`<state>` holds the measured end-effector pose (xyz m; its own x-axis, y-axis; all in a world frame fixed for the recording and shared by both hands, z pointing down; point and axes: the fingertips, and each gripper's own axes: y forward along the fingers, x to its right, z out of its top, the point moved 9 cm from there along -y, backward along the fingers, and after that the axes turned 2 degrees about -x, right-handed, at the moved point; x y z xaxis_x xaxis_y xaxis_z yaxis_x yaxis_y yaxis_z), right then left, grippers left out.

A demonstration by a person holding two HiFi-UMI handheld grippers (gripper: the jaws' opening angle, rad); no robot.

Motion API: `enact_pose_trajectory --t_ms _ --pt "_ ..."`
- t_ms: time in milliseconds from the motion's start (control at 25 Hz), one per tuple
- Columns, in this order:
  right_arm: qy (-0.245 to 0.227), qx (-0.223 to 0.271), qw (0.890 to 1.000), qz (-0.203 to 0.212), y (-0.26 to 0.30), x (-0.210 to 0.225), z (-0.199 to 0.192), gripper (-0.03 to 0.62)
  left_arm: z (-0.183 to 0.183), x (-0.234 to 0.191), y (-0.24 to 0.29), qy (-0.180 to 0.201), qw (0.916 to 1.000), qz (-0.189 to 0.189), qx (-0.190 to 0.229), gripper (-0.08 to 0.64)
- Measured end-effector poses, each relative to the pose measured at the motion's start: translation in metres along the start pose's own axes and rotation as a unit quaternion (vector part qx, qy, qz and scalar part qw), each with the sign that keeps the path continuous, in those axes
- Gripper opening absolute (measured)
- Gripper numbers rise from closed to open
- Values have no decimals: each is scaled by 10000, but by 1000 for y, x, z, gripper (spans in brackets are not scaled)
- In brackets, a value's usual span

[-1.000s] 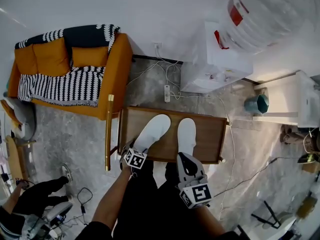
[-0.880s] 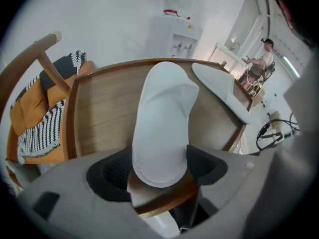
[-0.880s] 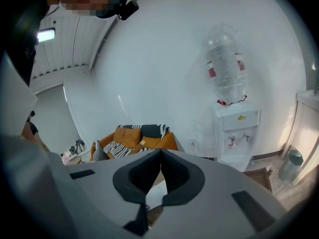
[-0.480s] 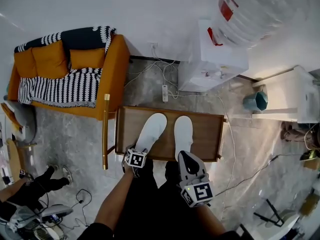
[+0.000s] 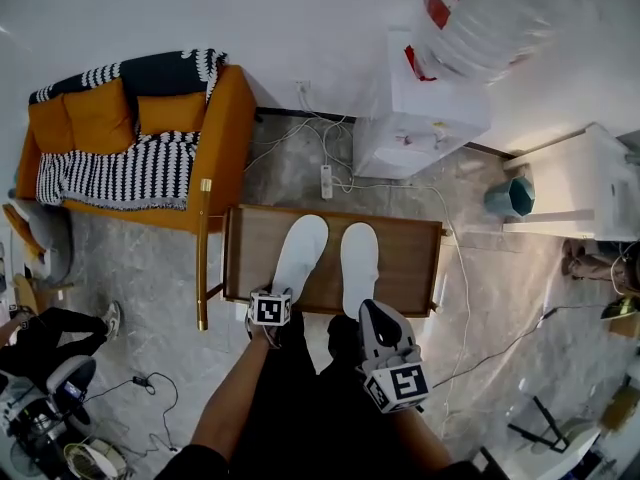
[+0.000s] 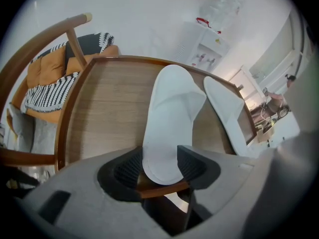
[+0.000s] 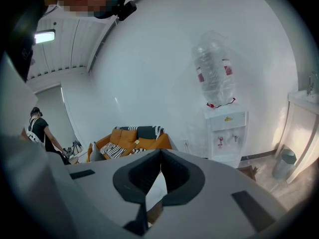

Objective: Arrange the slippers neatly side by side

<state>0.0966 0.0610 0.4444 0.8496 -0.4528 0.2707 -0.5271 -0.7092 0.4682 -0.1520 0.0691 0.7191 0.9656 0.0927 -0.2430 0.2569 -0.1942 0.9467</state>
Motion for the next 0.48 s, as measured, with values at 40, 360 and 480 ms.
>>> enact_pose_trajectory --t_ms 40,360,480 --pt "-4 -4 10000 -11 -3 3 -1 12 1 1 -2 -87 10000 -25 20 233" --pt "31 18 9999 -95 -24 17 -9 12 1 4 -1 -107 9999 58 -55 214" --pt "19 20 10000 -94 -29 21 -13 12 1 5 -2 -65 10000 73 -12 189"
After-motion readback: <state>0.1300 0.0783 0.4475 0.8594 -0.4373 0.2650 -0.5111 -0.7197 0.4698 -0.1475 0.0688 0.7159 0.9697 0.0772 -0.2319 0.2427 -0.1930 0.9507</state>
